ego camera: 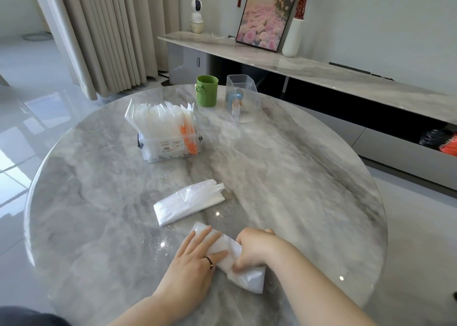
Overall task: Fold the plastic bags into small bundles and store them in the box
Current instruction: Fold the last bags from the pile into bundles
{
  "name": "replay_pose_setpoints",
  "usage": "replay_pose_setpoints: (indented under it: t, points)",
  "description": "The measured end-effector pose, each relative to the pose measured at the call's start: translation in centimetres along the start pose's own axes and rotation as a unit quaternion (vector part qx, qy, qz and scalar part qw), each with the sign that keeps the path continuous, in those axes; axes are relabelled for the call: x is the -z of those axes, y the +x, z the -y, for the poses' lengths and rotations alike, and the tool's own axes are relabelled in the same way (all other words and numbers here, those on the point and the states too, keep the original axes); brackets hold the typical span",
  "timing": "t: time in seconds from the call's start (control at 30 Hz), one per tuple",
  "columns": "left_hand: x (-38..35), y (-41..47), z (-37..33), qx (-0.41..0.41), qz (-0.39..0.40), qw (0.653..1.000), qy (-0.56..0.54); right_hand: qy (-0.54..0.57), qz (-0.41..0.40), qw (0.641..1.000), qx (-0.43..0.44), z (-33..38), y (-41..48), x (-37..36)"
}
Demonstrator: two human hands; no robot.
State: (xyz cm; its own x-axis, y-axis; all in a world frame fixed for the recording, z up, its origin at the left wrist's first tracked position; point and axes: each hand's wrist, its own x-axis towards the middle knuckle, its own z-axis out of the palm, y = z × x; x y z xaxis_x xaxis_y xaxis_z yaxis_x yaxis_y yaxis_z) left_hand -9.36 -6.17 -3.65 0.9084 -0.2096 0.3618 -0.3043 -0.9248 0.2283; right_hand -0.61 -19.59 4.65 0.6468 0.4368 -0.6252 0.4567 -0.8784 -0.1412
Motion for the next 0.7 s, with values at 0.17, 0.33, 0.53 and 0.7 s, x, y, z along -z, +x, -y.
replay_pose_setpoints:
  t: [0.17, 0.33, 0.53, 0.7]
  points:
    - [3.5, 0.4, -1.0, 0.257, -0.038, 0.929, -0.262, 0.265, -0.034, 0.964, 0.012, -1.4, -1.5, -1.2]
    - [4.9, 0.8, -1.9, 0.384, 0.041, 0.814, -0.434, 0.618, -0.124, 0.776, 0.013, -1.8, -2.7, -3.1]
    - [5.3, 2.1, -2.5, 0.409, 0.145, 0.726, -0.533, 0.667, -0.209, 0.715, -0.013, 0.7, -2.3, -4.1]
    - [5.2, 3.0, -1.9, 0.441, 0.145, 0.646, -0.606, 0.711, -0.230, 0.664, -0.019, 2.0, -1.7, -4.4]
